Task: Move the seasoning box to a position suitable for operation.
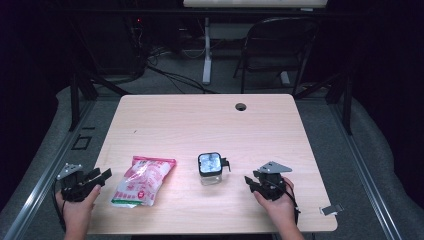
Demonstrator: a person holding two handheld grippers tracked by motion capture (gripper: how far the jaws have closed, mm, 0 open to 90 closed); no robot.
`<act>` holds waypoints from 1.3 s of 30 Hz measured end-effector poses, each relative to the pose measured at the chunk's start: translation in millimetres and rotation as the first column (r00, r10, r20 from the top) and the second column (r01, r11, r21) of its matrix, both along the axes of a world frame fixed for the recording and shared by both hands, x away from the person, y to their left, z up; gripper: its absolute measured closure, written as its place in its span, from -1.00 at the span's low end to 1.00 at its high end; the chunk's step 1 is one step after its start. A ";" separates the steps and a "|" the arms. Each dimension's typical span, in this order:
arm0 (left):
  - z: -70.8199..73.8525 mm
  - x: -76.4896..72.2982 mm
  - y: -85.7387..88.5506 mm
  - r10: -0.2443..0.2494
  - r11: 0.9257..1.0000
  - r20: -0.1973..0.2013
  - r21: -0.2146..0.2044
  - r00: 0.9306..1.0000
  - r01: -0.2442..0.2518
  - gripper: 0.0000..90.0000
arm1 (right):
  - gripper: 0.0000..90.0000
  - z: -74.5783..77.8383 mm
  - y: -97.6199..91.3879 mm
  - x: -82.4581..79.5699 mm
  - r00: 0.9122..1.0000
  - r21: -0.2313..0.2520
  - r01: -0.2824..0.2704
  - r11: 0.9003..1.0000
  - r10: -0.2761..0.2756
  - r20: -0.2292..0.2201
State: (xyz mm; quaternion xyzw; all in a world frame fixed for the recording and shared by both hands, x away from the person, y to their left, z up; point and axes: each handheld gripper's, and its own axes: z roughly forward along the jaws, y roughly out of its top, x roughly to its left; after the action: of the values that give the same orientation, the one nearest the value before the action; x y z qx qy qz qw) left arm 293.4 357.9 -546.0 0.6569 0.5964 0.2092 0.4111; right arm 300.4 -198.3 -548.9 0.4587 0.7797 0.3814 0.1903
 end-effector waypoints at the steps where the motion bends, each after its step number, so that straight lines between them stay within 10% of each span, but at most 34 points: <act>1: -0.4 -0.1 0.1 -0.014 1.000 0.003 0.000 1.000 0.014 0.06 | 0.34 1.4 3.1 0.6 1.000 0.008 -0.006 1.000 0.006 0.003; 23: -8.1 0.0 -6.8 -0.041 0.995 0.015 0.091 0.999 0.040 0.09 | 0.58 -9.4 40.5 25.1 0.999 -0.015 -0.030 0.999 0.030 -0.038; 39: -9.3 0.4 -5.5 -0.067 0.997 -0.009 0.025 0.998 0.067 0.24 | 0.49 -16.7 54.0 36.9 0.998 -0.006 -0.011 1.000 0.010 -0.061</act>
State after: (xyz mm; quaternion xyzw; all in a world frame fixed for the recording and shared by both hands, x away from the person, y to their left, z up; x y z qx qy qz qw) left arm 293.8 352.4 -555.4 0.6825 0.5729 0.2003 0.4072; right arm 337.3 -144.3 -565.5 0.4654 0.7888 0.3656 0.1659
